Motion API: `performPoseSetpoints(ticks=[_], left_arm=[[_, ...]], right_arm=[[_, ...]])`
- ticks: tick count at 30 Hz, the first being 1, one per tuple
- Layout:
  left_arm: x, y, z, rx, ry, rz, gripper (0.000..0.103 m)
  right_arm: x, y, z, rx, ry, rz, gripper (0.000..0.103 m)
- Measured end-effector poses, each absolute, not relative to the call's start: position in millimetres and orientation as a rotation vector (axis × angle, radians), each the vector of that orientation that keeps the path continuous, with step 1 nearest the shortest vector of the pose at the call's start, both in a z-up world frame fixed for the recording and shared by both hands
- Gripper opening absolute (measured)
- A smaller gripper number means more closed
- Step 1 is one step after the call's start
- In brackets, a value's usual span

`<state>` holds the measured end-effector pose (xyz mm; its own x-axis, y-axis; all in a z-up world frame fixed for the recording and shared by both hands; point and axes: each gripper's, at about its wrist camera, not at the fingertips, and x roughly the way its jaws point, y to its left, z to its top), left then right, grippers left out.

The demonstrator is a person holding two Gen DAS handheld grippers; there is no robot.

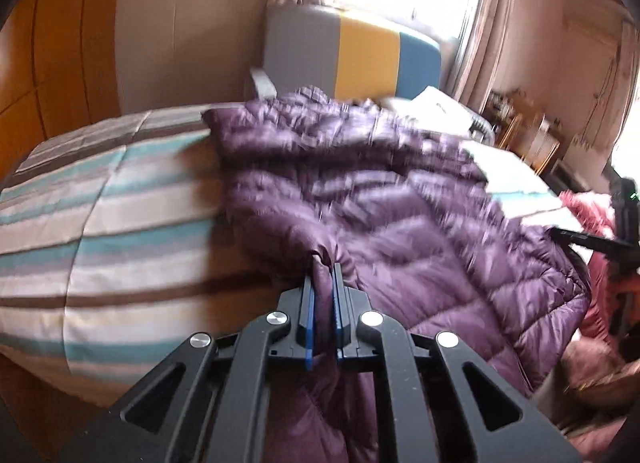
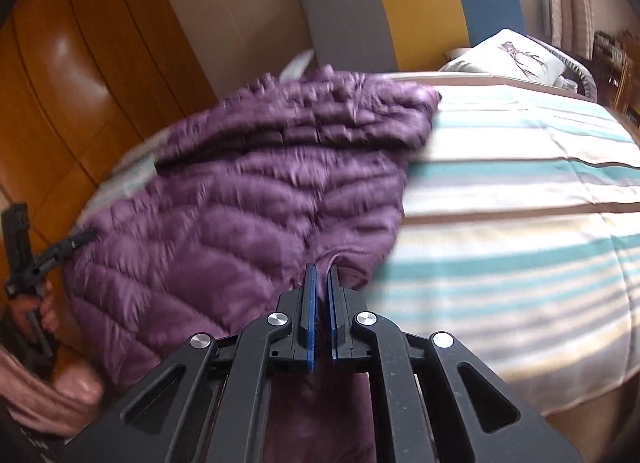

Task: Fold large clothes

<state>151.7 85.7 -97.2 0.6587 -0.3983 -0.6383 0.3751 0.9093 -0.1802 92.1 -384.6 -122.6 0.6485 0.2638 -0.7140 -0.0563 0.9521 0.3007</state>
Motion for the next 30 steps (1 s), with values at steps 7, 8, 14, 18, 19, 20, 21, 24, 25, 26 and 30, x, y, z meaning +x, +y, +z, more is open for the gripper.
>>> performPoseSetpoints(ticks=[7, 8, 14, 18, 19, 20, 21, 24, 25, 26, 30], left_arm=[[191.0, 82.4, -69.3, -0.113, 0.683, -0.441, 0.006], [199.3, 81.4, -67.5, -0.125, 0.685, -0.441, 0.006], [257.1, 69.7, -68.5, -0.157, 0.734, -0.446, 0.007], [291.7, 57.0, -74.6, -0.173, 0.773, -0.425, 0.007], [300.8, 52.3, -76.6, -0.172, 0.784, -0.417, 0.007], [306.0, 48.9, -78.2, -0.17, 0.791, -0.414, 0.007], [311.2, 46.6, -80.3, -0.172, 0.796, -0.413, 0.007], [331.7, 39.2, -88.9, -0.199, 0.824, -0.404, 0.007], [341.3, 36.0, -92.8, -0.205, 0.838, -0.398, 0.007], [347.8, 33.3, -95.5, -0.209, 0.849, -0.393, 0.007], [365.8, 24.1, -106.3, -0.219, 0.877, -0.379, 0.006]], right_arm=[[131.6, -398.4, -109.6, 0.355, 0.778, 0.186, 0.003], [139.8, -401.4, -109.7, 0.374, 0.776, 0.189, 0.001], [191.5, -427.4, -118.8, 0.482, 0.775, 0.147, 0.0], [214.4, -438.0, -128.4, 0.499, 0.786, 0.103, 0.0], [215.4, -441.6, -129.7, 0.508, 0.789, 0.093, 0.0], [214.5, -445.2, -131.1, 0.53, 0.791, 0.097, 0.001], [210.5, -450.5, -132.2, 0.559, 0.79, 0.108, 0.001], [195.0, -459.3, -133.9, 0.536, 0.8, 0.069, 0.001], [189.3, -462.0, -136.2, 0.533, 0.814, 0.056, 0.001], [183.4, -464.4, -139.7, 0.532, 0.833, 0.044, 0.001], [156.0, -463.4, -158.0, 0.482, 0.964, 0.054, 0.001]])
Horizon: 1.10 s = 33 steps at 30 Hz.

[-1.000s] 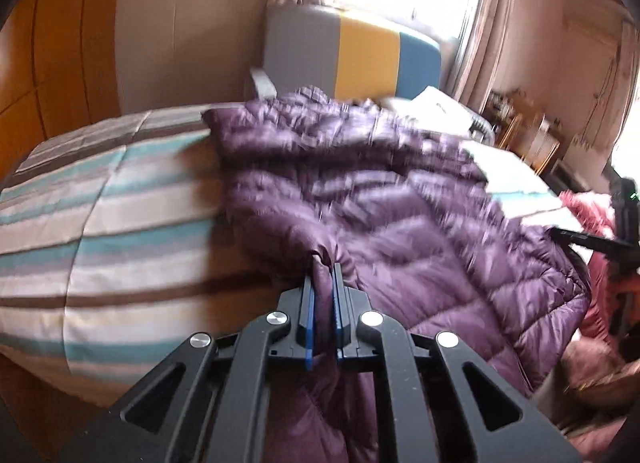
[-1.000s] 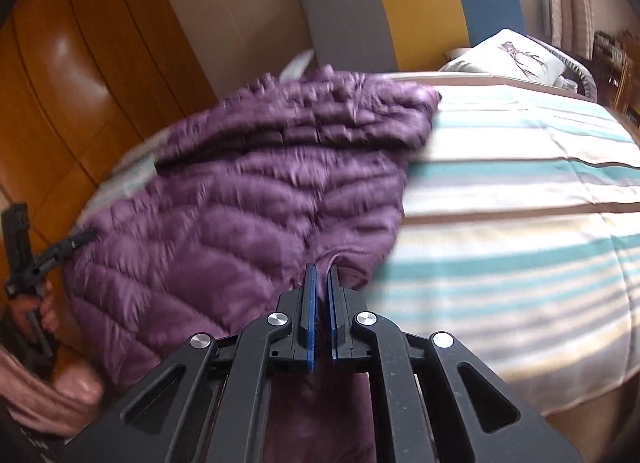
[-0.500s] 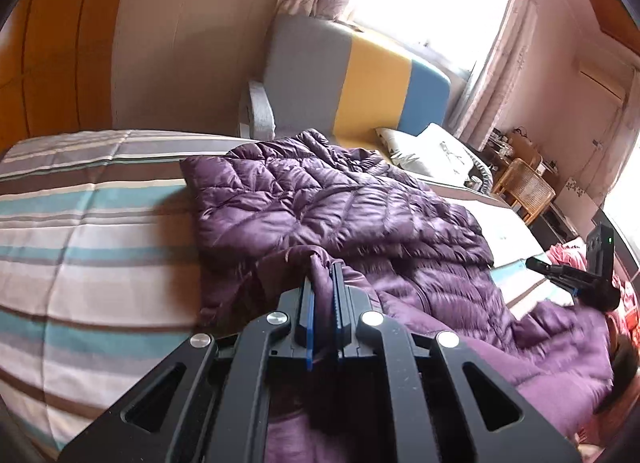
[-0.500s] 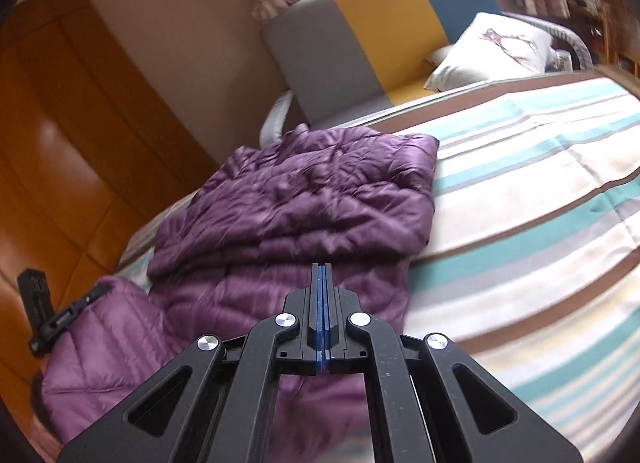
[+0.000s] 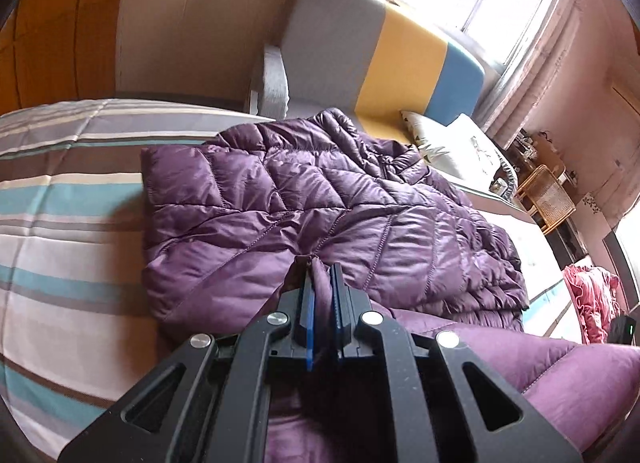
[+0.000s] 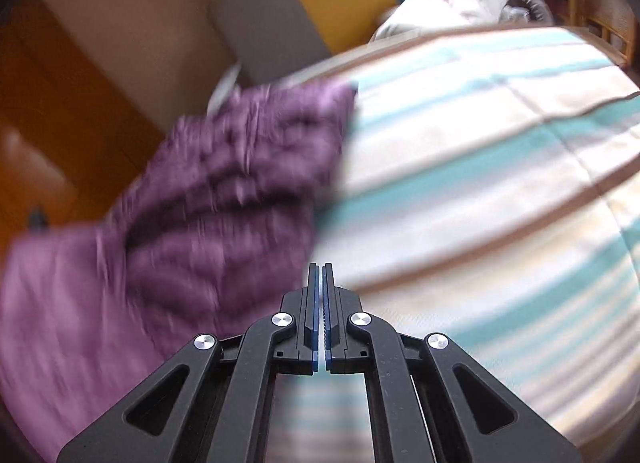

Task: Fold large clothes

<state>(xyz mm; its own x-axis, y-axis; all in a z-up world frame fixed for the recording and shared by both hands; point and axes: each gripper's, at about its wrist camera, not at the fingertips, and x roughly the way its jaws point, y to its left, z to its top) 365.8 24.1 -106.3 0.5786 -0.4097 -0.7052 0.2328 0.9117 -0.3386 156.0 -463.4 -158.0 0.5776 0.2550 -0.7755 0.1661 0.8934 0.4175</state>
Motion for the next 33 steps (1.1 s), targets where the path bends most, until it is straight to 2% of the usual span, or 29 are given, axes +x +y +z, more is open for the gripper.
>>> performPoseSetpoints(ticks=[5, 9, 14, 17, 18, 19, 21, 23, 26, 28, 29, 30, 33], left_arm=[[373.8, 24.8, -115.6, -0.257, 0.894, -0.367, 0.007], [377.8, 23.1, -114.9, -0.273, 0.901, -0.354, 0.006], [383.6, 33.8, -106.4, -0.304, 0.889, -0.318, 0.007], [387.1, 51.9, -103.4, -0.375, 0.873, -0.294, 0.012], [387.5, 56.4, -103.2, -0.391, 0.864, -0.287, 0.018], [387.5, 64.8, -101.9, -0.414, 0.845, -0.271, 0.041], [385.7, 81.9, -98.8, -0.468, 0.804, -0.238, 0.069], [381.4, 99.3, -95.5, -0.525, 0.755, -0.22, 0.071], [372.5, 113.5, -94.4, -0.514, 0.722, -0.165, 0.081], [358.5, 121.1, -94.4, -0.48, 0.662, -0.144, 0.095], [352.2, 123.4, -95.8, -0.47, 0.644, -0.134, 0.097], [345.8, 124.3, -97.8, -0.468, 0.63, -0.139, 0.098], [325.0, 118.8, -109.9, -0.436, 0.603, -0.237, 0.101]], right_arm=[[119.9, -418.6, -177.5, 0.384, 1.117, 0.326, 0.001], [128.8, -390.3, -159.6, 0.459, 1.013, 0.524, 0.001], [178.1, -404.0, -148.7, 0.626, 0.855, 0.452, 0.001], [208.8, -414.6, -153.2, 0.644, 0.828, 0.349, 0.001], [219.8, -415.7, -157.6, 0.643, 0.838, 0.314, 0.001], [227.4, -417.3, -161.7, 0.64, 0.846, 0.286, 0.001], [242.1, -422.6, -171.8, 0.63, 0.867, 0.226, 0.001], [249.6, -425.2, -176.5, 0.605, 0.873, 0.192, 0.001], [249.8, -426.4, -173.9, 0.583, 0.837, 0.166, 0.002], [236.9, -434.5, -164.5, 0.587, 0.788, 0.124, 0.042], [226.9, -437.5, -160.2, 0.582, 0.764, 0.09, 0.091], [215.2, -442.2, -156.6, 0.574, 0.731, 0.065, 0.099], [197.3, -444.7, -153.2, 0.521, 0.718, 0.092, 0.099]])
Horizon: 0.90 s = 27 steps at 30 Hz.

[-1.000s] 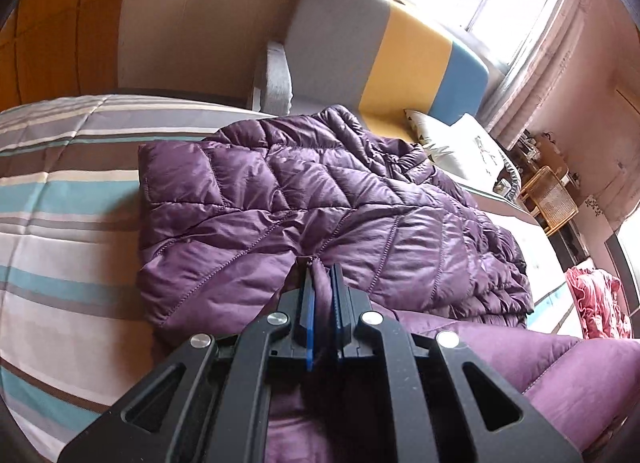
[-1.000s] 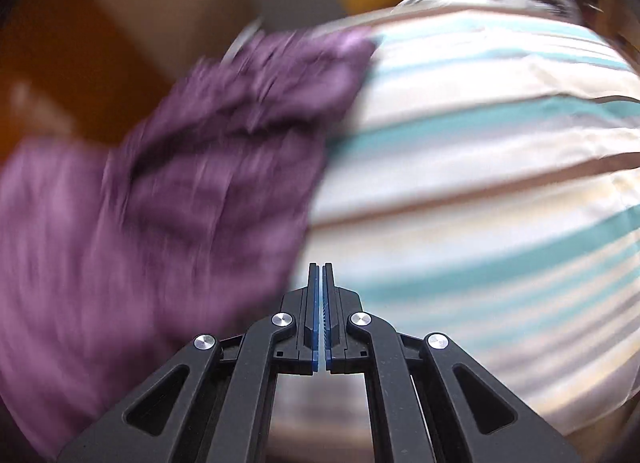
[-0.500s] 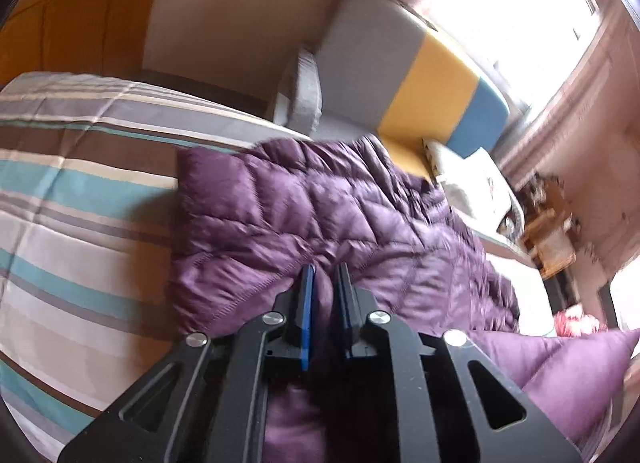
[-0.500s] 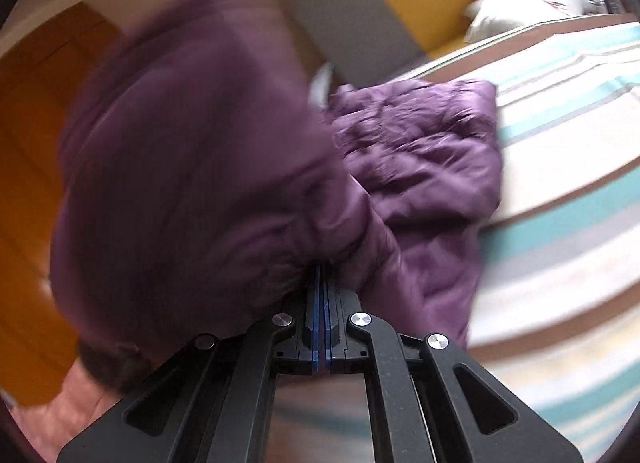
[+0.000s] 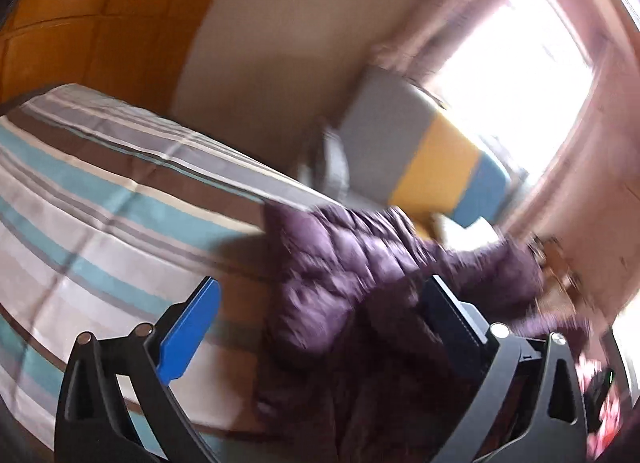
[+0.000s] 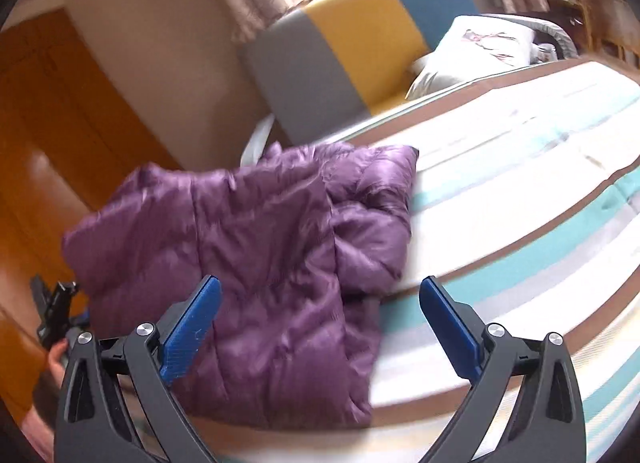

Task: Fold large clothes

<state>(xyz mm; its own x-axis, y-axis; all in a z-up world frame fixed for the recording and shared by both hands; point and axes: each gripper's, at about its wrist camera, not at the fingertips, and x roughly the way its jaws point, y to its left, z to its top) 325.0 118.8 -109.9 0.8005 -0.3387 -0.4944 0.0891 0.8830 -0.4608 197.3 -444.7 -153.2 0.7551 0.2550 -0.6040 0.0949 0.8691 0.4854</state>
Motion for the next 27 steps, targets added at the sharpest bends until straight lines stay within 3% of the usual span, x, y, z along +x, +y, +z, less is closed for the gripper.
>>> performPoseSetpoints(ticks=[5, 8, 9, 11, 13, 15, 16, 19, 27], left_arm=[[314.5, 76.4, -136.3, -0.21, 0.673, -0.372, 0.101], [326.3, 59.5, -149.4, -0.15, 0.75, -0.385, 0.1], [332.6, 59.2, -153.5, -0.187, 0.777, -0.406, 0.099], [340.6, 60.1, -159.3, -0.248, 0.821, -0.427, 0.081], [345.9, 61.0, -164.8, -0.275, 0.867, -0.405, 0.055], [344.3, 63.6, -166.2, -0.307, 0.888, -0.434, 0.04], [341.8, 65.1, -166.0, -0.312, 0.898, -0.454, 0.034], [330.5, 68.6, -164.9, -0.33, 0.928, -0.507, 0.027], [266.6, 68.9, -161.8, -0.299, 0.949, -0.587, 0.029]], right_arm=[[205.4, -431.1, -185.0, 0.547, 0.855, 0.157, 0.098], [235.5, -424.6, -201.6, 0.653, 0.872, 0.229, 0.086], [238.6, -423.6, -203.4, 0.674, 0.857, 0.238, 0.068], [244.5, -422.2, -209.7, 0.717, 0.895, 0.26, 0.039], [242.2, -423.7, -209.5, 0.734, 0.889, 0.276, 0.028], [234.9, -427.5, -204.3, 0.728, 0.888, 0.304, 0.02], [226.4, -429.1, -200.3, 0.733, 0.886, 0.315, 0.019], [217.4, -436.9, -193.6, 0.722, 0.891, 0.336, 0.016], [174.5, -459.0, -183.7, 0.687, 0.933, 0.336, 0.016]])
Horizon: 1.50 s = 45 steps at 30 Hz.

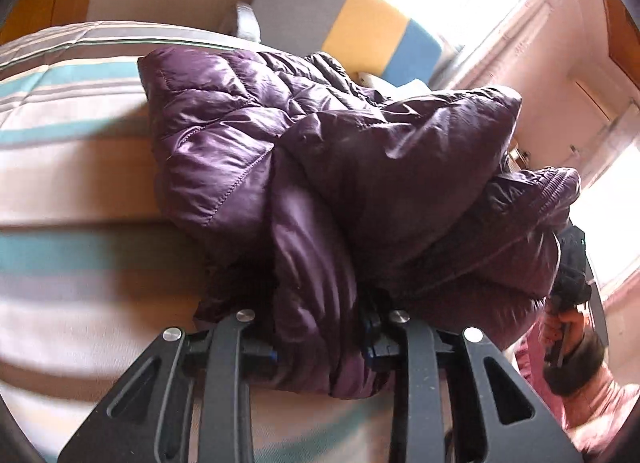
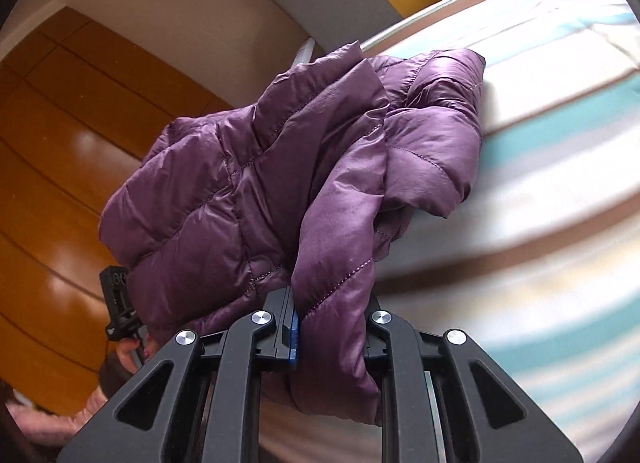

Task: Fold large clothes

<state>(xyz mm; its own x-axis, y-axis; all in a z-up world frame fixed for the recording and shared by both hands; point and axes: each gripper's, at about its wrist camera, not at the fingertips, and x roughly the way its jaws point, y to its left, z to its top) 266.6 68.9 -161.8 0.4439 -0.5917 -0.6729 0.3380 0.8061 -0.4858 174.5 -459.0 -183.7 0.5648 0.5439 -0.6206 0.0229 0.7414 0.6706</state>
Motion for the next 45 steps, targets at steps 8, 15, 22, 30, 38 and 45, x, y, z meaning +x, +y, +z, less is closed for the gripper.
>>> performPoseSetpoints(ticks=[8, 15, 22, 30, 38, 45], left_arm=[[228.5, 76.6, -120.3, -0.207, 0.758, -0.532, 0.092], [264.8, 55.0, -86.4, -0.043, 0.691, -0.523, 0.1], [293.4, 14.4, -83.1, 0.015, 0.731, -0.591, 0.101], [295.2, -10.3, -88.4, 0.029, 0.791, -0.648, 0.018], [271.3, 36.2, -43.0, -0.094, 0.682, -0.58, 0.011], [297.2, 37.6, -21.4, -0.132, 0.662, -0.438, 0.011]], right_arm=[[142.3, -477.9, -152.3, 0.597, 0.842, 0.22, 0.065], [164.1, -483.4, -129.3, 0.516, 0.784, 0.206, 0.072], [204.3, -462.5, -132.8, 0.422, 0.816, 0.185, 0.066], [182.0, -444.6, -131.4, 0.388, 0.774, 0.204, 0.013], [181.0, -448.9, -85.7, 0.414, 0.629, 0.214, 0.008], [233.5, -440.9, -65.3, 0.43, 0.592, 0.196, 0.006]])
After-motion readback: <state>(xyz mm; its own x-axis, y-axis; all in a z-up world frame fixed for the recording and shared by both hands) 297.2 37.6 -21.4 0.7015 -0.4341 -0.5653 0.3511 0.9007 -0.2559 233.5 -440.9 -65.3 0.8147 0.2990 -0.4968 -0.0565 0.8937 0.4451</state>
